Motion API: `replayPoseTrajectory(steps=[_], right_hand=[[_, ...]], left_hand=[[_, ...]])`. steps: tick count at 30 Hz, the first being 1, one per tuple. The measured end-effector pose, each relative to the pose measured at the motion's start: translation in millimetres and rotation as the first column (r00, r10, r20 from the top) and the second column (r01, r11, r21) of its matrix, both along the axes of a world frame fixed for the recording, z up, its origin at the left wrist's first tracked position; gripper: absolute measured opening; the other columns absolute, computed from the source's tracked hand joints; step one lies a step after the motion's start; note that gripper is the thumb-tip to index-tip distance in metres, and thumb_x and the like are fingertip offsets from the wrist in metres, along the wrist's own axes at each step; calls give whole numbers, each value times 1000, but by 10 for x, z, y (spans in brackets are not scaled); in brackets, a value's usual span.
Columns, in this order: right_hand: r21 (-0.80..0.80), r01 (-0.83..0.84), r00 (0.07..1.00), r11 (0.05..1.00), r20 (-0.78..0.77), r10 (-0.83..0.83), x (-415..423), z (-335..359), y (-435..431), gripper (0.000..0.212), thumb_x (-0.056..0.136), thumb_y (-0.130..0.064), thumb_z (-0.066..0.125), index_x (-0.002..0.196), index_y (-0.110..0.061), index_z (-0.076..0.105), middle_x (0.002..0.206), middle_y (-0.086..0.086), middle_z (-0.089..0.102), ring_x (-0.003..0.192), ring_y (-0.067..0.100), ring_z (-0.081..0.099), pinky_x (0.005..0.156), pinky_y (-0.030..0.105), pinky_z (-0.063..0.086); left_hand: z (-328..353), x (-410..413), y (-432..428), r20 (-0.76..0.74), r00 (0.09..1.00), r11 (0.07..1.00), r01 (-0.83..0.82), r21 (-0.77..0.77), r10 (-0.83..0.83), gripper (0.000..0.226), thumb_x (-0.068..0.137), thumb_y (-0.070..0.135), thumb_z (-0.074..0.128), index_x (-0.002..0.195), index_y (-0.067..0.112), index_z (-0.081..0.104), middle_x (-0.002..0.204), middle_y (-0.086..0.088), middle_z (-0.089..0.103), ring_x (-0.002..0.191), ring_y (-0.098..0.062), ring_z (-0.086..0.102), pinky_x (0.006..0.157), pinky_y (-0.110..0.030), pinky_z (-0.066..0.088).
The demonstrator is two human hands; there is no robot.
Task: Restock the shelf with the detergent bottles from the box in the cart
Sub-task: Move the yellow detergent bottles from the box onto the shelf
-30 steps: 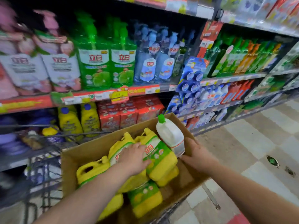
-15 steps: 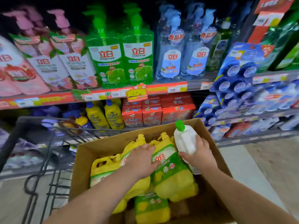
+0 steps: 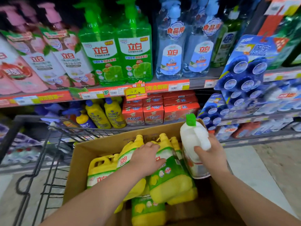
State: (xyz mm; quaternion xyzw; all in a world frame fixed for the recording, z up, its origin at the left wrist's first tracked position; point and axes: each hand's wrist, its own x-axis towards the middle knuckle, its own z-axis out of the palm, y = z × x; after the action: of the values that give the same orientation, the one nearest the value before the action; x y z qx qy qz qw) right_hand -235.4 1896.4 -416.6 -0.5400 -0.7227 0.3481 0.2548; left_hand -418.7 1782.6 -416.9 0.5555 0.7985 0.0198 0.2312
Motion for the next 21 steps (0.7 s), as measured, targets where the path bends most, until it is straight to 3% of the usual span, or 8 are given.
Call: replayPoseTrajectory(steps=[3,6,8,11,14,15,17,21], right_hand=[[-71,24,986,997,-161,-35,46,465,-2,40,67,-19,68,106,-13,65,83,-1,59,81,20,53,71,29,36],[-124,-72,938,990,-346,25,53,926,-68,23,58,-23,65,81,-22,65,72,-8,62,69,9,57,65,27,42],[-143,-117,904,983,-426,46,34,1182,-91,16,57,-25,63,73,-21,63,65,-7,61,60,6,56,58,23,44],[-215,-195,832,957,-554,45,-19,1414,-101,17,67,-17,68,83,-13,68,71,1,67,64,11,61,57,23,47],[-290,-292,785,911,-617,55,-156,1512,-132,17,84,-6,57,93,-9,71,72,1,72,61,10,65,49,18,48],[-331,-318,775,889,-631,43,-218,1524,-142,20,84,-6,56,98,-7,71,80,6,74,68,14,67,55,20,50],[-406,-345,764,846,-646,1,-356,1541,-160,24,83,-9,57,102,-4,70,99,18,72,84,25,67,74,32,51],[-431,-400,769,809,-638,40,-680,1548,-202,26,83,-14,58,103,-2,69,102,19,70,88,28,65,77,37,49]], left_hand=[[55,30,81,67,998,999,-10,50,6,66,87,53,54,140,19,36,143,-6,39,130,-26,39,103,-39,37],[160,62,151,298,951,978,-132,159,80,83,78,53,66,144,16,30,146,-9,36,132,-24,38,108,-38,34],[287,21,168,518,848,942,-258,214,114,97,71,46,77,147,15,25,148,-8,34,135,-21,35,112,-36,30],[513,-128,88,728,675,909,-370,195,119,112,61,40,83,150,20,18,146,-1,39,131,-17,42,109,-39,36],[677,-271,-98,877,474,912,-390,125,83,84,75,8,76,142,24,29,119,0,62,100,-12,62,87,-28,52],[721,-289,-170,906,416,916,-389,101,77,76,76,1,72,137,22,33,110,-1,65,92,-11,64,83,-27,54],[769,-291,-320,943,321,885,-460,75,87,65,70,0,71,126,16,43,101,-5,67,82,-14,67,79,-32,56],[826,-244,-640,980,174,751,-659,47,91,55,64,6,78,111,15,52,93,-11,72,75,-22,70,72,-36,59]])
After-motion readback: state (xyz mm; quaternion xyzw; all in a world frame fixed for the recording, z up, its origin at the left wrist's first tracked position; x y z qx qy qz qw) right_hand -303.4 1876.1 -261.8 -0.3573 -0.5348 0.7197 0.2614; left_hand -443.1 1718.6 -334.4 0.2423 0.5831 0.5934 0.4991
